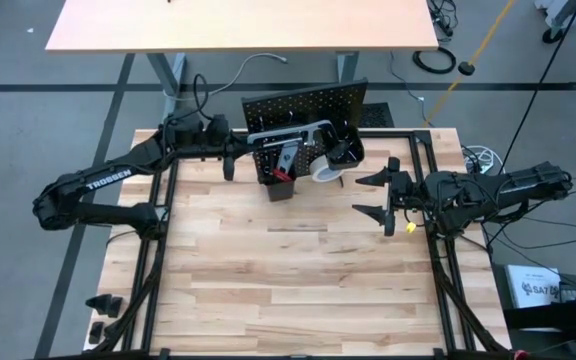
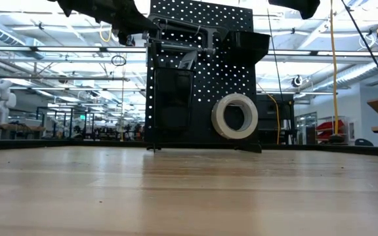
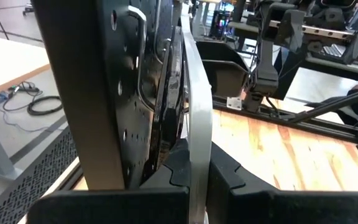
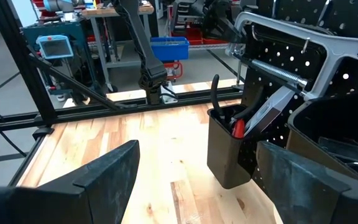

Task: Hang tools onto peg board
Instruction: Hang the hacksaw on the pegboard

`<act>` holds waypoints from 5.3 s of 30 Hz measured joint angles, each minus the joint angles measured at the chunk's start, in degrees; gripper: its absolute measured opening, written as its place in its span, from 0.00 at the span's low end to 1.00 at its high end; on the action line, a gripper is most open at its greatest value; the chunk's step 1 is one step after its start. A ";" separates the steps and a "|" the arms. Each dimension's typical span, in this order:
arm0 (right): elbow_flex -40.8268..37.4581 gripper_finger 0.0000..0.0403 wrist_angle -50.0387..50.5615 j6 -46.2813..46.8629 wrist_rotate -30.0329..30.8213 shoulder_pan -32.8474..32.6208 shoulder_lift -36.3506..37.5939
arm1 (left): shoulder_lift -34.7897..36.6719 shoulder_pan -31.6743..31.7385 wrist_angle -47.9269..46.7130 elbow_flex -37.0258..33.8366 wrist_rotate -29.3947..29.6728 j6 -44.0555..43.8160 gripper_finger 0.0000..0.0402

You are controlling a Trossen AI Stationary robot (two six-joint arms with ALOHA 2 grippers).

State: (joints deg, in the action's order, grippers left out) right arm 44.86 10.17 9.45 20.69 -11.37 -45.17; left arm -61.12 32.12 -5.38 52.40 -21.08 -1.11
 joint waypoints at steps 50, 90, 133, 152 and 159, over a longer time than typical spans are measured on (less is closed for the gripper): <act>0.09 0.79 -25.57 -29.99 -22.13 1.05 -8.38 | 5.09 -17.29 2.19 0.00 -34.67 -2.36 0.03; 12.70 0.46 -57.12 -76.13 -31.71 -5.25 -41.00 | -14.45 -25.11 29.28 0.00 -41.16 -12.32 0.03; 12.59 0.04 -49.28 -68.79 -16.12 -7.61 -38.18 | -18.74 -20.66 28.90 -0.02 -42.28 -21.97 0.25; 12.57 0.04 -36.20 -59.80 19.93 -10.49 -32.81 | -0.89 -15.72 17.50 0.04 -32.29 -13.93 0.26; 12.63 0.04 -36.00 -58.96 34.02 -7.66 -33.03 | 6.47 -27.01 1.20 0.02 1.32 -3.95 0.26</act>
State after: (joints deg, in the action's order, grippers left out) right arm 57.49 -25.83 -49.51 54.71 -19.03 -78.20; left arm -54.66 5.11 -4.17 52.42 -19.76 -5.06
